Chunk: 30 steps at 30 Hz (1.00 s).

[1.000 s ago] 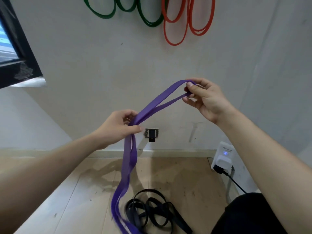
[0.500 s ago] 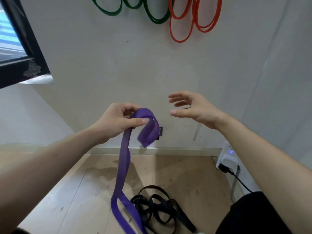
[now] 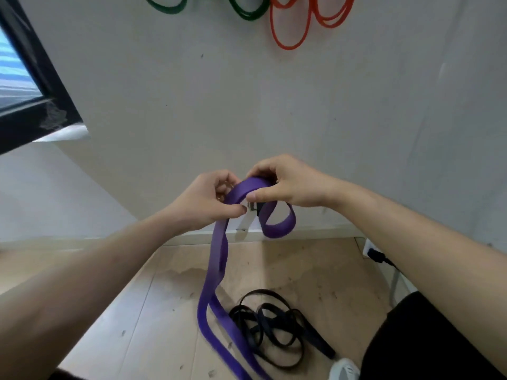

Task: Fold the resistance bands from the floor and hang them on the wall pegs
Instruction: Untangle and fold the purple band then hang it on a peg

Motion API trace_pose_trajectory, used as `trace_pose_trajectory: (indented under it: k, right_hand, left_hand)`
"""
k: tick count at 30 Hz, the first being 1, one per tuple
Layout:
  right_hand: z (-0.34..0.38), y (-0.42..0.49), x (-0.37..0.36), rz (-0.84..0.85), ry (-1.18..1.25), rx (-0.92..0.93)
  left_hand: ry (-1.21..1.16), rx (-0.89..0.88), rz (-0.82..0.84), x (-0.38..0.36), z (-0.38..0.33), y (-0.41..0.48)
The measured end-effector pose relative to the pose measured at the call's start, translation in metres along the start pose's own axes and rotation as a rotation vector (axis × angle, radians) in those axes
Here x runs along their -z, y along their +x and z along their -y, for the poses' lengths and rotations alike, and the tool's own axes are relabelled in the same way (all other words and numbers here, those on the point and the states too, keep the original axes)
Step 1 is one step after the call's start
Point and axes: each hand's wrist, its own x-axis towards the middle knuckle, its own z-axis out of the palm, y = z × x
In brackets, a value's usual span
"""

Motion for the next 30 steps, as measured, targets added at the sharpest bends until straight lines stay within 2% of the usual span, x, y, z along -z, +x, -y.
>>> trace_pose_trajectory:
  k: [4,10,14,19,22,26,30]
  right_hand:
    - [0.0,-0.003,0.017,-0.104,0.068,0.013]
    - [-0.016,-0.01,0.046,-0.364,0.397,0.004]
    - [-0.02,-0.008,0.057,-0.531,0.674,0.012]
    - [-0.042,-0.008,0.071,-0.646,0.771,-0.065]
    - [-0.061,-0.012,0.075,-0.571,0.795,-0.166]
    - [-0.085,-0.019,0.071,-0.351,0.809,-0.299]
    - [-0.101,-0.022,0.058,-0.084,0.639,-0.374]
  left_hand:
    - [0.015,0.049,-0.01,-0.009,0.015,-0.001]
    - [0.031,0.058,-0.021,-0.012,0.025,0.0]
    - [0.055,0.081,0.056,-0.016,0.028,0.002]
    - [-0.021,0.098,0.042,-0.01,0.02,0.007]
    - [-0.183,0.134,-0.012,0.004,0.012,0.007]
    - [-0.467,0.174,-0.126,0.025,0.01,0.004]
    - [-0.617,0.128,-0.16,0.036,0.002,0.003]
